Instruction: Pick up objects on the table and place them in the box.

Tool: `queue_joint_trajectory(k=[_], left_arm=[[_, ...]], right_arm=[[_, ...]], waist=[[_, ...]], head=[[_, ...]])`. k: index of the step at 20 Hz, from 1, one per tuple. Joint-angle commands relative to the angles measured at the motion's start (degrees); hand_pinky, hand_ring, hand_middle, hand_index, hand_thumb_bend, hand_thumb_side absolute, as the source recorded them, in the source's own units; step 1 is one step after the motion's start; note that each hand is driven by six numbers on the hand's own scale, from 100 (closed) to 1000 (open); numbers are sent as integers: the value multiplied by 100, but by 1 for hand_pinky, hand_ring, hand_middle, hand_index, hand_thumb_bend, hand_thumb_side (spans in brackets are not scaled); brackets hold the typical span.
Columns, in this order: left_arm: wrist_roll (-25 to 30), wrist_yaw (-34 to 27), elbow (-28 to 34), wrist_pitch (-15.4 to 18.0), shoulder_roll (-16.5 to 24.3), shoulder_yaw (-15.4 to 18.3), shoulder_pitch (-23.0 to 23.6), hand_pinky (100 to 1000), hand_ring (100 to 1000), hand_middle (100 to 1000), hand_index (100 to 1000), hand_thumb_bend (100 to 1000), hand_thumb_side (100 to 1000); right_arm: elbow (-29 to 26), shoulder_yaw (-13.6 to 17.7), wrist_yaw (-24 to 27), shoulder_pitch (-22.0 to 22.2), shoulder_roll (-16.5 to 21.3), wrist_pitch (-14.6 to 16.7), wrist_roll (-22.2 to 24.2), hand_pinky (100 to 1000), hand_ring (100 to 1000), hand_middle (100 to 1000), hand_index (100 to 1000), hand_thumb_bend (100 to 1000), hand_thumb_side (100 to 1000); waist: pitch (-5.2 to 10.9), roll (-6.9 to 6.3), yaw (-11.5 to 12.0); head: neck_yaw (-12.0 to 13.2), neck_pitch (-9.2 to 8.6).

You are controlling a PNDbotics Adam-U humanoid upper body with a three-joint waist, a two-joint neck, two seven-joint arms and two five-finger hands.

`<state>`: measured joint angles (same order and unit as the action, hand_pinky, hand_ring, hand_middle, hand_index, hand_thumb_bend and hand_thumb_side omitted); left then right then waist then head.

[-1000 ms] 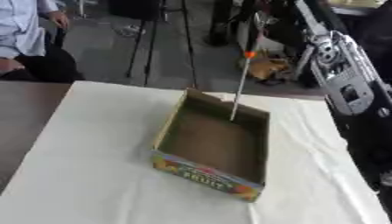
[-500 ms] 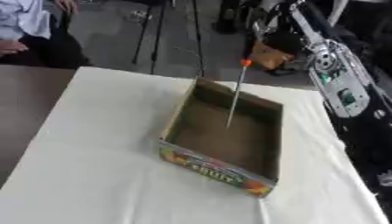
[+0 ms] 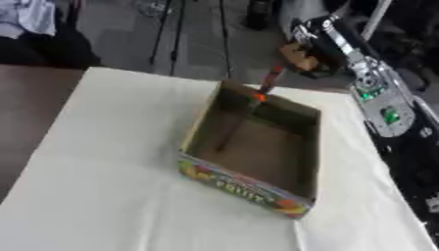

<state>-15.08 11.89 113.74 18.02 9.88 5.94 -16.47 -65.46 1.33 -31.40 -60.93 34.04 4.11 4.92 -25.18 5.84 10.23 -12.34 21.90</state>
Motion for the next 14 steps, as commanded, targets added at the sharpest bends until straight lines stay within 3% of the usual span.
queue_joint_trajectory(k=[1,5,6,7,14], left_arm=[[3,49,85,20,97,-17,-49,660,966,1000,736,100,1000],[-6,60,85,21,92,-13,-46,661,967,1000,736,100,1000],[-7,61,85,21,92,-13,-44,661,967,1000,737,100,1000],[-7,61,85,20,92,-12,-41,661,967,1000,737,100,1000],[-20,60,85,24,97,-1,-30,663,967,1000,738,100,1000]], right_arm=[[74,95,78,-66,257,217,90,407,503,513,659,100,1000],[70,110,19,-59,285,386,145,443,530,553,677,100,1000],[60,118,0,-61,296,405,145,535,618,673,735,100,1000],[44,126,-18,-58,308,421,133,549,636,702,752,100,1000],[-73,147,101,-40,362,495,106,599,702,784,805,100,1000]], waist=[[104,-39,0],[97,-50,-16],[102,-53,-23],[105,-55,-29],[135,-74,-56]], head=[[2,-75],[6,-88],[4,-95],[5,-97],[29,-27]])
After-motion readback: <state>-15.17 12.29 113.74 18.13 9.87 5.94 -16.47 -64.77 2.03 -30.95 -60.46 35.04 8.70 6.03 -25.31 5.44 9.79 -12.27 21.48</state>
